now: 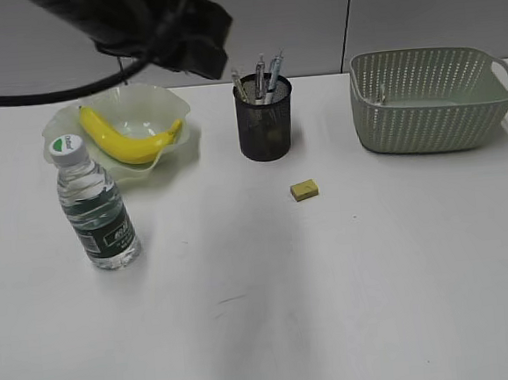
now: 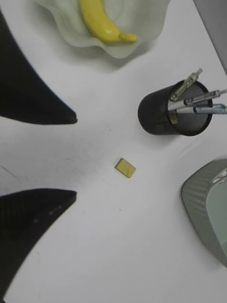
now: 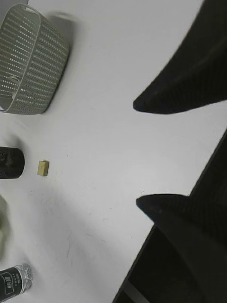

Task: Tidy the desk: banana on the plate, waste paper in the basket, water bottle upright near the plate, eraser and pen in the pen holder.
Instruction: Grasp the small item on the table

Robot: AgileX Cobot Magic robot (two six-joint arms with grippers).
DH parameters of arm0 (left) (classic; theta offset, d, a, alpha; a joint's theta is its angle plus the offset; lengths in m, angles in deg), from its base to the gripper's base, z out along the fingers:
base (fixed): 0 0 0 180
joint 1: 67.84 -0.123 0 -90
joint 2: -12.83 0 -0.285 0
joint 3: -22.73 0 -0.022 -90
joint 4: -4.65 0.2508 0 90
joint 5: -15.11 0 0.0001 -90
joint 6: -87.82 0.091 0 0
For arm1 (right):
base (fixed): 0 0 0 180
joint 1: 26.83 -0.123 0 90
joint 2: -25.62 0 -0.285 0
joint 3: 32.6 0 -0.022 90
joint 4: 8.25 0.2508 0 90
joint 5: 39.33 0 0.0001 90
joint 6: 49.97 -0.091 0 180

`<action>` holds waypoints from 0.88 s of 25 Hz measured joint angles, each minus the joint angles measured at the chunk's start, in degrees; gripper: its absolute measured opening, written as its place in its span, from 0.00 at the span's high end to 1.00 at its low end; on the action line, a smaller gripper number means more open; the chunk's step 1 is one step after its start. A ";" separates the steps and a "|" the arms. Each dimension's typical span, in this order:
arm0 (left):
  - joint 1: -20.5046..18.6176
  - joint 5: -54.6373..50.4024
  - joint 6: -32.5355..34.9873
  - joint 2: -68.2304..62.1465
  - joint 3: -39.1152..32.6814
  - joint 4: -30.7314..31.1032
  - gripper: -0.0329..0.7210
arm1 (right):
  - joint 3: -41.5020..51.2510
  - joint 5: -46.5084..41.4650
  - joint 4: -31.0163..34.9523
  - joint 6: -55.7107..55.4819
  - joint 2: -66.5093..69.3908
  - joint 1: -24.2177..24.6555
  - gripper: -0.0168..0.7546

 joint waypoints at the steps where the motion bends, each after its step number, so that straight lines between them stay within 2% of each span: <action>1: 0.32 0.23 0.00 -1.88 1.34 0.00 0.48 | 0.05 0.12 0.00 0.00 0.00 0.00 0.41; 5: 1.18 1.56 0.00 -9.80 5.43 0.00 0.41 | 0.47 1.16 0.00 0.00 0.00 0.00 0.41; 14: 1.82 1.48 0.00 -25.91 14.09 -0.25 0.35 | 0.54 1.28 0.00 0.00 0.00 0.00 0.41; 22: 1.82 -8.59 0.00 -39.80 30.15 -1.41 0.34 | 0.54 1.35 0.00 -0.05 0.00 0.00 0.41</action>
